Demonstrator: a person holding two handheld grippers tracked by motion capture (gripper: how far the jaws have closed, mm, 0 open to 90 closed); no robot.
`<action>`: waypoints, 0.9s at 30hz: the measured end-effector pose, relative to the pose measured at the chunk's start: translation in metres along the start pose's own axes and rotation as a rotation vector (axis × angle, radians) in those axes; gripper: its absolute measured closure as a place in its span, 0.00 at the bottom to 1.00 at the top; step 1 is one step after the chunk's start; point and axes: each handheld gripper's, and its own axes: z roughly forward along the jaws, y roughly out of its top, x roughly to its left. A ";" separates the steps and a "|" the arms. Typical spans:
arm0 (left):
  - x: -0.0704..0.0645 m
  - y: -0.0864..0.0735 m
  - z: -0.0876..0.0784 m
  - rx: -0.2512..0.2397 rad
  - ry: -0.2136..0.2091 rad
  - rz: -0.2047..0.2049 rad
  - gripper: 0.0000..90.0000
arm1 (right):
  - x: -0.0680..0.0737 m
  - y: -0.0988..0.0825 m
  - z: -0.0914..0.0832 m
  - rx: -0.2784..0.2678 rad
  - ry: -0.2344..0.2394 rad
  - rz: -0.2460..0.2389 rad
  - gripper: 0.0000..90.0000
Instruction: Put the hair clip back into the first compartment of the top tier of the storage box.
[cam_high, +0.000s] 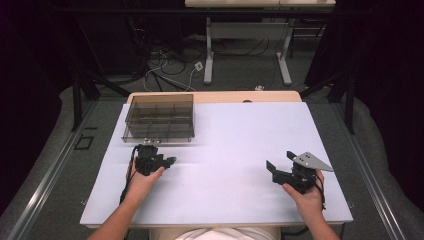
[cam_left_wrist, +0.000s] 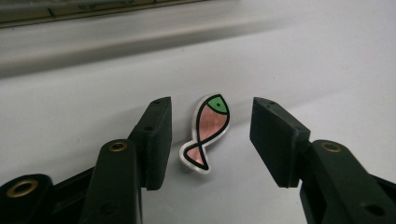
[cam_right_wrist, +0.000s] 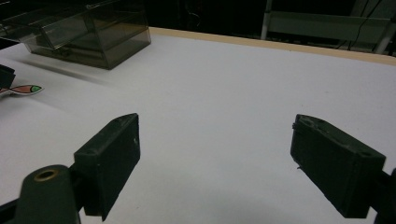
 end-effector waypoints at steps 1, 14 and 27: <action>0.000 0.000 0.001 0.006 0.002 0.002 0.56 | -0.001 0.000 0.000 0.000 -0.001 -0.002 0.17; -0.001 -0.003 0.008 0.042 0.026 0.025 0.62 | -0.001 0.000 0.000 0.003 -0.001 -0.001 0.17; -0.003 -0.005 0.007 0.046 0.042 0.050 0.73 | -0.002 0.000 -0.001 0.012 0.001 -0.002 0.17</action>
